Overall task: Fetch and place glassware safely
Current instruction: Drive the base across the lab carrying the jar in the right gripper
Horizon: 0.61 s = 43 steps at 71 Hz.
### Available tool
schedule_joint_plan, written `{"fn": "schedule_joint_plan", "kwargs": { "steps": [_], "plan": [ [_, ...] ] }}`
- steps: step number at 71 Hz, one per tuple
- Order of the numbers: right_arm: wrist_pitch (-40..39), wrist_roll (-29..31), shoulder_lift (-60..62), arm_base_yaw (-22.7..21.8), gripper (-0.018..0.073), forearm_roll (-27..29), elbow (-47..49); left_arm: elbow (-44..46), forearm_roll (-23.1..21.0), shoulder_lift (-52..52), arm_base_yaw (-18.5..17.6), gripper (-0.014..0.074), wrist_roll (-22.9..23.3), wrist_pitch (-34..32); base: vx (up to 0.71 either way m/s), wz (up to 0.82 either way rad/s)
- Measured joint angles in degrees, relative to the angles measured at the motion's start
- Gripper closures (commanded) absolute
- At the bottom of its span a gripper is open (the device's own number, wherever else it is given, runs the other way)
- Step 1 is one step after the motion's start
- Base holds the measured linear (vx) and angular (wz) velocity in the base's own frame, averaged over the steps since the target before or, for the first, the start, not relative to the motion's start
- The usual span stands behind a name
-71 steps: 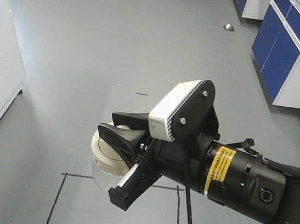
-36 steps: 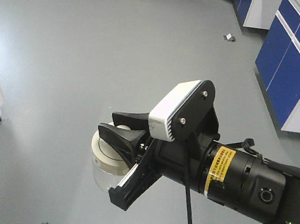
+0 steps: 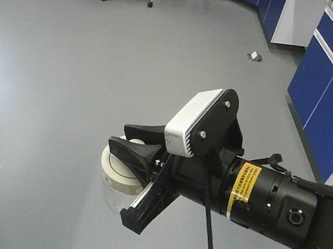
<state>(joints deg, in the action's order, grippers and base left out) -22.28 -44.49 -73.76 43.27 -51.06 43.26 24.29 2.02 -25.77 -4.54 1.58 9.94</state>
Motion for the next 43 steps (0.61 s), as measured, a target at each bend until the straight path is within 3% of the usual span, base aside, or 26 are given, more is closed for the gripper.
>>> {"fn": "schedule_joint_plan", "kwargs": {
  "steps": [43],
  "plan": [
    [0.0,0.0,0.0,0.0,0.0563,-0.05,0.0,0.0,0.0,0.0,0.0,0.0603,0.0,0.0,0.62,-0.03]
  ]
}}
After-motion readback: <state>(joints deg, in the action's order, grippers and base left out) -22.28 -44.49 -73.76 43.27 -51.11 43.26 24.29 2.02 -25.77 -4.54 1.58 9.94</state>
